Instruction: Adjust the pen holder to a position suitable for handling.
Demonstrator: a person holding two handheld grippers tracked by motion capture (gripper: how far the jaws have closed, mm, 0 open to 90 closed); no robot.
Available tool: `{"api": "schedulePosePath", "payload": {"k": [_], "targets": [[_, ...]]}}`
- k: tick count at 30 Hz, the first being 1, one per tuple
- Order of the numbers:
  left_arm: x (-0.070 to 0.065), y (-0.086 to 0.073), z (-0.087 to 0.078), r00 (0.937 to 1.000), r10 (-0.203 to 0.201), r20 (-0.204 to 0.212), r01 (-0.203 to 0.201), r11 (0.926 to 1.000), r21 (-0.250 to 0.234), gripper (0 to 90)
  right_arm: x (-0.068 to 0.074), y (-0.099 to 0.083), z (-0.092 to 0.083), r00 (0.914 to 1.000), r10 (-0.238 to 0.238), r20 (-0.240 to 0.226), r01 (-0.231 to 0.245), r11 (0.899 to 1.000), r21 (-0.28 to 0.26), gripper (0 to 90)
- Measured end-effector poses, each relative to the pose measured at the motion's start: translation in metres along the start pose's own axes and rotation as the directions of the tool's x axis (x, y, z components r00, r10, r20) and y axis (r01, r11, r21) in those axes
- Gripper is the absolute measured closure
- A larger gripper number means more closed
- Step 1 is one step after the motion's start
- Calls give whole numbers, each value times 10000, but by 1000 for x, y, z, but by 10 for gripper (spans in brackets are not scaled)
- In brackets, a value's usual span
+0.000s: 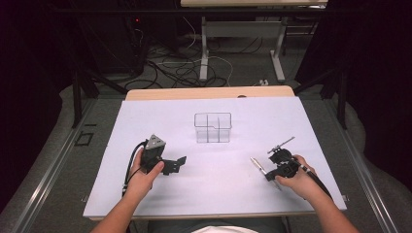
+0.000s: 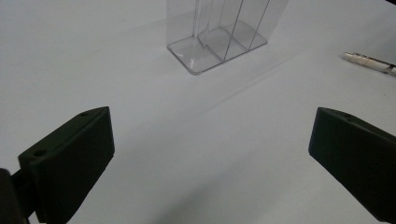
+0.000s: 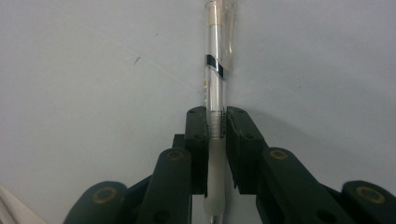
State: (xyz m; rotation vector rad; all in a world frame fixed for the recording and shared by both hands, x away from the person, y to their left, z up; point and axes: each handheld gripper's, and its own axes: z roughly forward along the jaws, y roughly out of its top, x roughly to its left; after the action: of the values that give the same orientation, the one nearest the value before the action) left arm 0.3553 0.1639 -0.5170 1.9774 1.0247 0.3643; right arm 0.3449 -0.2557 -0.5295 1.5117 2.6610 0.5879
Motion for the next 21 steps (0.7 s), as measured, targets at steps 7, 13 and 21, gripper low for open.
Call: {"api": "schedulePosePath", "payload": {"k": [7, 13, 21], "targets": [[0, 0, 0, 10000, 0, 10, 0, 10000, 12, 3, 1, 2, -3, 9997, -197, 139, 194, 9996, 217, 792], [0, 0, 0, 10000, 9, 19, -9, 10000, 18, 3, 2, 2, -4, 9986, -417, 329, 433, 9978, -492, 792], [0, 0, 1, 10000, 4, 61, -4, 10000, 15, 3, 7, 5, -10, 9937, -691, 877, 851, 9773, -1938, 792]]}}
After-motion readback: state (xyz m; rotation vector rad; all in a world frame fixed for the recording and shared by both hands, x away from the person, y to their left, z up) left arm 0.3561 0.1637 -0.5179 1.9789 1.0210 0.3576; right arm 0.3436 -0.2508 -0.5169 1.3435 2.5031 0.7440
